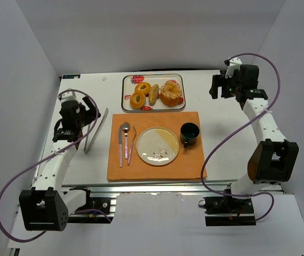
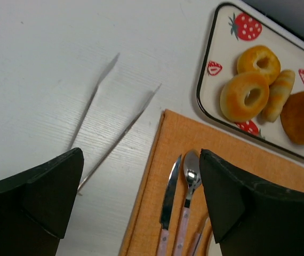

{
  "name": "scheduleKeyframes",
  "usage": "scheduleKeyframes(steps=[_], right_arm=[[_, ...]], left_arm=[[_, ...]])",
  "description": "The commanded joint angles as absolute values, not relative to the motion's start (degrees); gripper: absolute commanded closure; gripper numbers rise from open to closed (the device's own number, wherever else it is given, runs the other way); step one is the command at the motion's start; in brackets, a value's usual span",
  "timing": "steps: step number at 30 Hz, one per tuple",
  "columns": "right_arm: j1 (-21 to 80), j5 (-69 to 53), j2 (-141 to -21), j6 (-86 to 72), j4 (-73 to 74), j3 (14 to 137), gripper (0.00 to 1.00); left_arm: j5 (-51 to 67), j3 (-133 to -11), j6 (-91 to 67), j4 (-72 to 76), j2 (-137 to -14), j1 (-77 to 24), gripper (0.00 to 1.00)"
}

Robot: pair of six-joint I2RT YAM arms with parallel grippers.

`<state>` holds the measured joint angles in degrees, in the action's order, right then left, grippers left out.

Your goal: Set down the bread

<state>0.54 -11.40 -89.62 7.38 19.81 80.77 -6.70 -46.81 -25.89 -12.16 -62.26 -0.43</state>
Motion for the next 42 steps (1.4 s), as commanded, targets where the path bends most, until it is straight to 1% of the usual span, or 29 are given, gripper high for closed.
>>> scheduleKeyframes(steps=[1, 2, 3, 4, 5, 6, 8, 9, 10, 11, 12, 13, 14, 15, 16, 17, 18, 20, 22, 26, 33, 37, 42], right_arm=[[0.62, -23.95, -85.53, 18.67, 14.95, 75.62, 0.10], [0.62, -32.52, -84.47, 24.11, 15.20, 73.93, 0.10], [1.40, -36.87, -82.81, 30.09, 16.77, 72.44, 0.11], [2.36, -40.48, -82.10, 39.46, 18.44, 70.59, 0.11], [3.16, -44.00, -81.57, 41.03, 19.41, 69.62, 0.11], [4.12, -46.99, -80.69, 43.22, 20.90, 68.91, 0.11], [4.92, -53.92, -80.25, 48.50, 22.67, 66.99, 0.11], [6.14, -54.66, -80.59, 49.56, 23.98, 66.45, 0.12], [6.94, -54.75, -81.12, 50.70, 24.78, 66.10, 0.18], [7.73, -52.84, -81.73, 49.93, 25.22, 66.27, 0.39], [9.04, -51.78, -83.48, 48.70, 24.96, 66.62, 0.56], [9.57, -51.33, -84.28, 47.39, 24.70, 67.23, 0.78], [10.02, -50.55, -85.07, 44.41, 24.44, 67.93, 0.91], [10.89, -50.36, -86.12, 43.69, 24.26, 68.98, 0.86], [11.42, -49.67, -86.48, 43.51, 23.91, 69.26, 0.70], [12.56, -47.48, -86.40, 42.72, 23.04, 68.74, 0.35], [12.83, -46.42, -86.14, 42.19, 21.55, 67.86, 0.24], [13.01, -45.88, -85.70, 41.58, 18.47, 66.45, 0.11], [12.92, -46.14, -85.96, 41.13, 17.93, 66.09, 0.11], [12.92, -47.11, -85.78, 40.96, 17.49, 65.39, 0.11], [12.83, -47.64, -84.47, 42.27, 18.19, 64.69, 0.11], [12.74, -47.72, -83.85, 42.89, 18.19, 63.90, 0.11], [12.31, -47.64, -83.06, 42.72, 17.75, 64.34, 0.11]], left_arm=[[-8.51, -49.92, -23.12, -15.38, -62.31, -3.07, 0.06], [-9.05, -50.10, -23.03, -15.73, -62.58, -3.51, 0.12], [-9.49, -50.45, -22.33, -16.95, -63.54, -4.56, 0.20], [-10.97, -50.88, -21.98, -18.01, -64.15, -5.09, 0.32], [-11.42, -52.02, -21.71, -19.06, -64.68, -5.45, 0.68], [-11.86, -52.73, -21.10, -21.86, -66.08, -5.71, 0.82], [-12.74, -54.04, -20.31, -23.98, -67.14, -5.80, 1.00], [-12.92, -54.40, -19.35, -25.39, -67.32, -5.80, 1.00], [-13.18, -54.58, -18.99, -26.01, -67.67, -5.89, 1.00], [-12.57, -55.10, -18.20, -27.06, -67.85, -5.80, 0.90], [-12.66, -55.63, -16.71, -27.85, -68.29, -5.80, 0.74], [-12.92, -56.07, -16.18, -28.73, -69.68, -5.89, 0.60], [-13.27, -56.68, -15.39, -29.70, -70.83, -5.80, 0.47], [-13.53, -57.65, -14.16, -31.27, -71.80, -5.80, 0.29], [-13.97, -58.00, -13.28, -31.98, -74.33, -5.89, 0.25], [-14.32, -58.53, -10.84, -32.95, -75.57, -6.06, 0.19], [-14.85, -58.71, -9.77, -33.31, -76.89, -6.15, 0.18], [-15.12, -58.97, -6.70, -33.66, -80.32, -6.41, 0.17], [-15.91, -59.33, -1.95, -33.31, -81.91, -6.59, 0.15], [-15.20, -58.19, 6.75, -30.34, -86.47, -6.59, 0.15], [-13.89, -55.55, 9.84, -22.07, -89.29, -4.93, 0.15], [-7.49, -54.23, 10.37, -19.69, -92.37, -1.85, 0.17], [-3.70, -51.68, 10.28, -17.67, -94.30, -0.09, 0.19]])
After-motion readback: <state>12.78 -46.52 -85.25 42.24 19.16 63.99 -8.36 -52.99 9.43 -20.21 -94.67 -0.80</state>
